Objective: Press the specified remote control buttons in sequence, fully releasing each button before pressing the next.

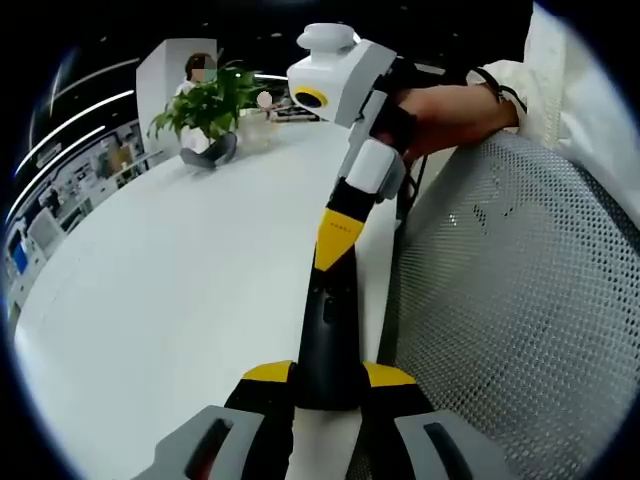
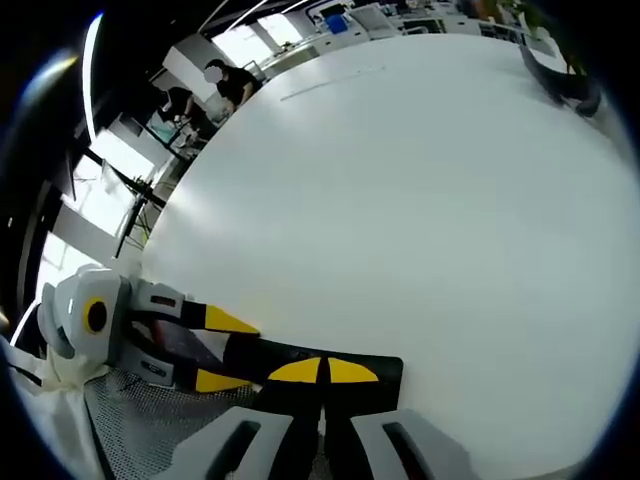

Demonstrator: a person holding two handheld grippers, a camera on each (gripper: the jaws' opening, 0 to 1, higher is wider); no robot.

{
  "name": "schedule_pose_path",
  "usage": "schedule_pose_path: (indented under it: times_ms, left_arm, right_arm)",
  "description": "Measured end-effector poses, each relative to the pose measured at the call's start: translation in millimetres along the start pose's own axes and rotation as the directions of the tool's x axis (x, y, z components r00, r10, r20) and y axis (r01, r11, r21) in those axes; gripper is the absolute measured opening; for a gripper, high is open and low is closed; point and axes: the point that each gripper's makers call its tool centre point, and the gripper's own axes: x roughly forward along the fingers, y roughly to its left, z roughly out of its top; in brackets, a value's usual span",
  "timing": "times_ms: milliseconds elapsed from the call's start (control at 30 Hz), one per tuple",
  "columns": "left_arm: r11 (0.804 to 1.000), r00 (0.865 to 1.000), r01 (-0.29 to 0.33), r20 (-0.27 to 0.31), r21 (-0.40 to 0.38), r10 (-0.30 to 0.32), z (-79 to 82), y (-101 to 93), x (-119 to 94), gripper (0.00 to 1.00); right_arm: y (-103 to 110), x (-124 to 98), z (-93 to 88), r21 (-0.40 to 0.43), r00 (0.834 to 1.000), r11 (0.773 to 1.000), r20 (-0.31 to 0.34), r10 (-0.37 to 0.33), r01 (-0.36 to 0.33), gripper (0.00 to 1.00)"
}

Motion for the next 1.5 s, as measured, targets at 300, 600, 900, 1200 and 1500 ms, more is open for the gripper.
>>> schedule_pose_path:
  times_ms: [300,600,900,1200,1500]
  left_arm:
    - [1.000,1.000,0.000,0.000,0.002,0.000,-0.2,-0.1,1,0.25]
    - [1.000,1.000,-0.003,-0.001,0.004,0.003,0.1,0.2,1,0.25]
    - [1.000,1.000,-0.004,-0.003,0.003,0.004,0.5,0.1,1,0.25]
    - [1.000,1.000,-0.005,-0.002,0.005,0.005,1.1,0.4,1,0.25]
    - [1.000,1.000,-0.006,-0.002,0.004,0.006,1.5,0.9,1,0.25]
  right_arm:
    - [1,1,0.2,-0.078,0.999,0.995,0.000,-0.055,0.055,0.00]
    - [2,0,1.0,-0.133,0.997,0.988,-0.012,-0.077,0.075,0.00]
    - [5,-2,-5.1,-0.040,0.999,0.999,-0.041,-0.033,0.031,0.00]
    - [5,-2,-5.9,-0.054,0.998,0.998,-0.048,-0.041,0.038,0.00]
    - [13,1,-9.5,-0.070,0.997,0.998,-0.074,-0.011,0.006,0.00]
